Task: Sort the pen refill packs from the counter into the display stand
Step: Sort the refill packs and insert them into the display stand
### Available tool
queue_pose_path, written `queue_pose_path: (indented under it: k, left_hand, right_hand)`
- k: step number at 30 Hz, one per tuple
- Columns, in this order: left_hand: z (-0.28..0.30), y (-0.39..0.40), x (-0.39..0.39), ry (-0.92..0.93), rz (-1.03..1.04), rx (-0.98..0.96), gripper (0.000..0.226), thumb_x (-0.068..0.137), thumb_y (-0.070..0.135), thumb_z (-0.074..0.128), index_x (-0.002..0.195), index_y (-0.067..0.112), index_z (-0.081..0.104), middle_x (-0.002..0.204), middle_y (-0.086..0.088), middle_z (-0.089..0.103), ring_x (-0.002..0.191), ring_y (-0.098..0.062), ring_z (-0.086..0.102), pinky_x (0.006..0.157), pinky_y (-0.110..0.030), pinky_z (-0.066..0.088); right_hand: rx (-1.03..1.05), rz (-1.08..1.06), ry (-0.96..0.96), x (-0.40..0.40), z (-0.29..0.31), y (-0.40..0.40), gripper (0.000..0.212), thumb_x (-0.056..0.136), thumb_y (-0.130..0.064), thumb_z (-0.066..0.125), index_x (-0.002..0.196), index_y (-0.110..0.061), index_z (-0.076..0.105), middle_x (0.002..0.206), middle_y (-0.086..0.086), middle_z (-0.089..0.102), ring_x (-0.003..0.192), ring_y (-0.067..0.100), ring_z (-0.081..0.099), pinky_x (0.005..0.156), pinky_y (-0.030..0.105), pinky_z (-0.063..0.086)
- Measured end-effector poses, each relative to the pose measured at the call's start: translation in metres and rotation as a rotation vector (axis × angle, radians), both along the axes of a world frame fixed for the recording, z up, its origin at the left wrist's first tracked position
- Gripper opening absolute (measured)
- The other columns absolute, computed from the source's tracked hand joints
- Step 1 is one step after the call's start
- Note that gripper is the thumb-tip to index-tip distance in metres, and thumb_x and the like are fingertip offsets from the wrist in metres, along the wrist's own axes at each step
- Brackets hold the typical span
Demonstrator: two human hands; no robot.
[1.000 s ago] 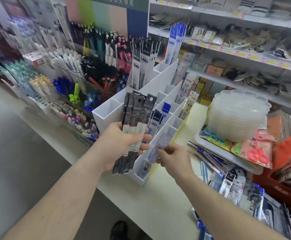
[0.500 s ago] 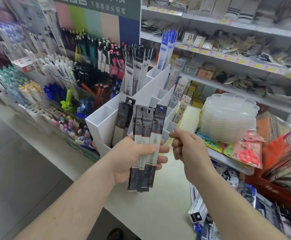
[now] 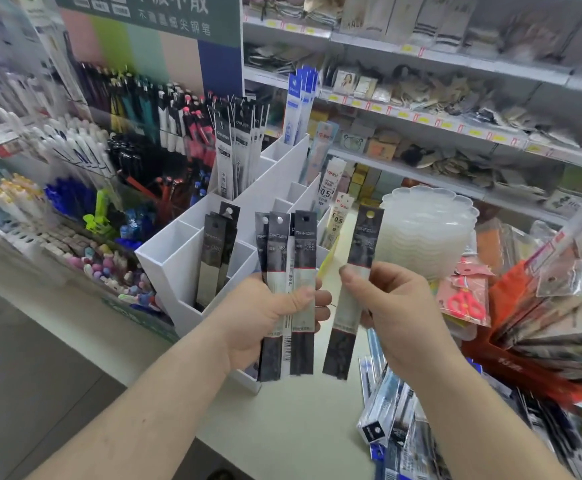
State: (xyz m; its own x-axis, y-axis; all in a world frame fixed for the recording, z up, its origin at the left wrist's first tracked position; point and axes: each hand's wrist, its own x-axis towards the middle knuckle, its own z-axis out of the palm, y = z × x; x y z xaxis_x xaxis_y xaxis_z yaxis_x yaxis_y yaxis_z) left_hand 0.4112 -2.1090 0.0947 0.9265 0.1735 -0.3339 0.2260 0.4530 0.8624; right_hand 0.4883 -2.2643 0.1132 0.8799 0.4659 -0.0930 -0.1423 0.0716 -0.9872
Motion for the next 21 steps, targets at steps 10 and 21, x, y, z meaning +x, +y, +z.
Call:
queue_pose_path:
  k: [10,21]
  left_hand:
    - [-0.005,-0.01,0.006,0.001,-0.031,0.133,0.028,0.085,0.001,0.066,0.114,0.003,0.067,0.102,-0.013,0.076,0.094,-0.026,0.073,0.077,-0.034,0.06]
    - [0.0,0.0,0.003,0.044,0.014,-0.011,0.016,0.099,0.005,0.05,0.105,0.005,0.065,0.093,-0.012,0.074,0.079,-0.026,0.071,0.075,-0.043,0.06]
  right_hand:
    - [-0.079,0.056,0.05,0.008,-0.014,0.015,0.014,0.087,-0.001,0.07,0.075,-0.008,0.073,0.074,0.008,0.073,0.062,0.023,0.064,0.058,0.03,0.05]
    - [0.075,-0.044,0.192,0.022,-0.002,-0.013,0.018,0.098,-0.01,0.053,0.089,-0.01,0.068,0.079,0.007,0.074,0.067,0.019,0.069,0.064,0.033,0.059]
